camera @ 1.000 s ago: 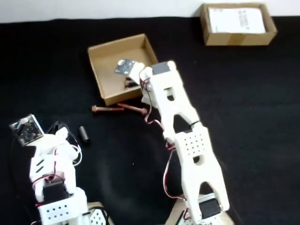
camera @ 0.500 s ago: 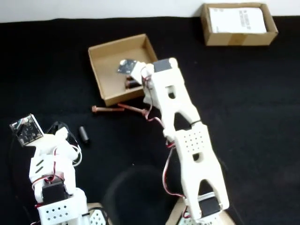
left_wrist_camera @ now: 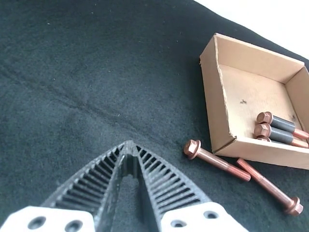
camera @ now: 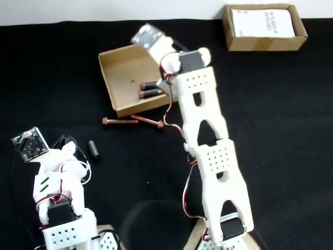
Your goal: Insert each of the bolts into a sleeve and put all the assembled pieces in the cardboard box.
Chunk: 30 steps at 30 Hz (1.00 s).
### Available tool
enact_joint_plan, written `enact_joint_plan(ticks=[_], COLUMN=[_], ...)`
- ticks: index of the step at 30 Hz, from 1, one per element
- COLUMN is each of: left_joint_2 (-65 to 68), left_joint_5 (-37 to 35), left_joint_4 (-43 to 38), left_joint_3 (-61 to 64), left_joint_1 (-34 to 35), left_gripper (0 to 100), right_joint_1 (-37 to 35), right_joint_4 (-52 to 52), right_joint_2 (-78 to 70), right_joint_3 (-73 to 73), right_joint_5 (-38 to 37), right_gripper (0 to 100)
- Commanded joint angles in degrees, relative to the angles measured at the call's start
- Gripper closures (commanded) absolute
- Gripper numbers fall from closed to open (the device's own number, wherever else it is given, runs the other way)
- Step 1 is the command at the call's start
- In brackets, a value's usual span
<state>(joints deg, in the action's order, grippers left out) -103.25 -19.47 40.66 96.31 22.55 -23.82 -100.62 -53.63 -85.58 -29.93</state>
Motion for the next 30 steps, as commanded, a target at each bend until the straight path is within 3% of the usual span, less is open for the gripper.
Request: enact_joint_plan(ticks=[1, 6, 17, 27, 30], left_joint_2=[-0.40, -0.31, -0.22, -0.13, -0.13], left_joint_5=[0.35, 0.35, 0.35, 0.35, 0.35], left_joint_4=[0.26, 0.97, 0.97, 1.05, 1.14], left_joint_3=[0.84, 0.84, 0.84, 0.84, 0.84], left_joint_1=[-0.92, -1.80, -2.07, -2.15, -2.15], left_gripper=[98, 98, 98, 98, 98], right_joint_1=[1.27, 3.12, 4.00, 4.00, 4.09], right_joint_4=[-0.48, -0.57, -0.66, -0.57, -0.31], right_joint_2=[8.84, 17.71, 36.35, 70.37, 81.89], right_joint_3=[-4.88, -4.53, -0.66, 42.07, 56.40], right_joint_5=[8.88, 17.58, 18.55, 18.64, 21.80], right_gripper=[99.2, 99.2, 99.2, 99.2, 99.2])
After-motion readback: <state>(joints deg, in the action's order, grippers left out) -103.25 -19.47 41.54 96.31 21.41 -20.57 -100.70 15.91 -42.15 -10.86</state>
